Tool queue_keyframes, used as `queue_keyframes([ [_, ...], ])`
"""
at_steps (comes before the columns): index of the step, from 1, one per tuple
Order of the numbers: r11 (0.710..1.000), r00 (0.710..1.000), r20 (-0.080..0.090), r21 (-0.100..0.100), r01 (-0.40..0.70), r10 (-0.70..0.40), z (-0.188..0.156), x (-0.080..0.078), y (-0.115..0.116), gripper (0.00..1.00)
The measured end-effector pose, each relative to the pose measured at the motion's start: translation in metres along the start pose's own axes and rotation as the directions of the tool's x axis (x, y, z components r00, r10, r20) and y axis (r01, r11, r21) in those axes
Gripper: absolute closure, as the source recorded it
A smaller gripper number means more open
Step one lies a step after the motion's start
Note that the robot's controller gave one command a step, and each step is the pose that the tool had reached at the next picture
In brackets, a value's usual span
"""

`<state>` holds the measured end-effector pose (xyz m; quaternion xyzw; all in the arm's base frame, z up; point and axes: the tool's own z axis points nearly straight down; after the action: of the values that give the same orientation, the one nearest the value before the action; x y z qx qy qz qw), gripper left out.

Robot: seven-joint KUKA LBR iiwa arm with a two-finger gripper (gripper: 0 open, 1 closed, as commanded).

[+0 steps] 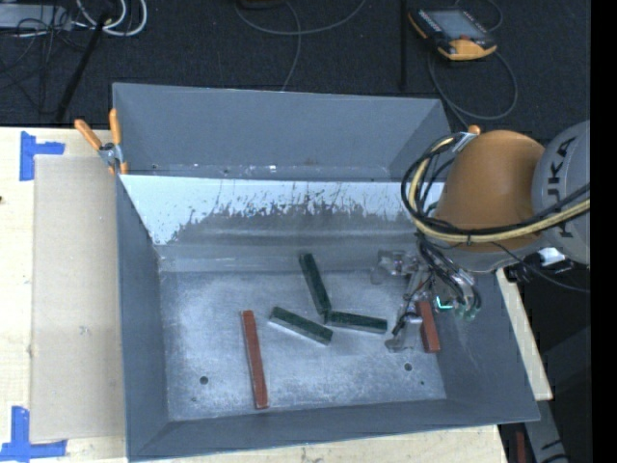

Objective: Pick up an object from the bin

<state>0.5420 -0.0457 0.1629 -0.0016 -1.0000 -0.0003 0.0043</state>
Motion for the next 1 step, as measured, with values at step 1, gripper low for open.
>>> queue_keyframes([
  [1, 1.0, 1.0, 0.006, -0.002, -0.021, 0.021, 0.0974, -0.0601, 0.0392, 0.0],
])
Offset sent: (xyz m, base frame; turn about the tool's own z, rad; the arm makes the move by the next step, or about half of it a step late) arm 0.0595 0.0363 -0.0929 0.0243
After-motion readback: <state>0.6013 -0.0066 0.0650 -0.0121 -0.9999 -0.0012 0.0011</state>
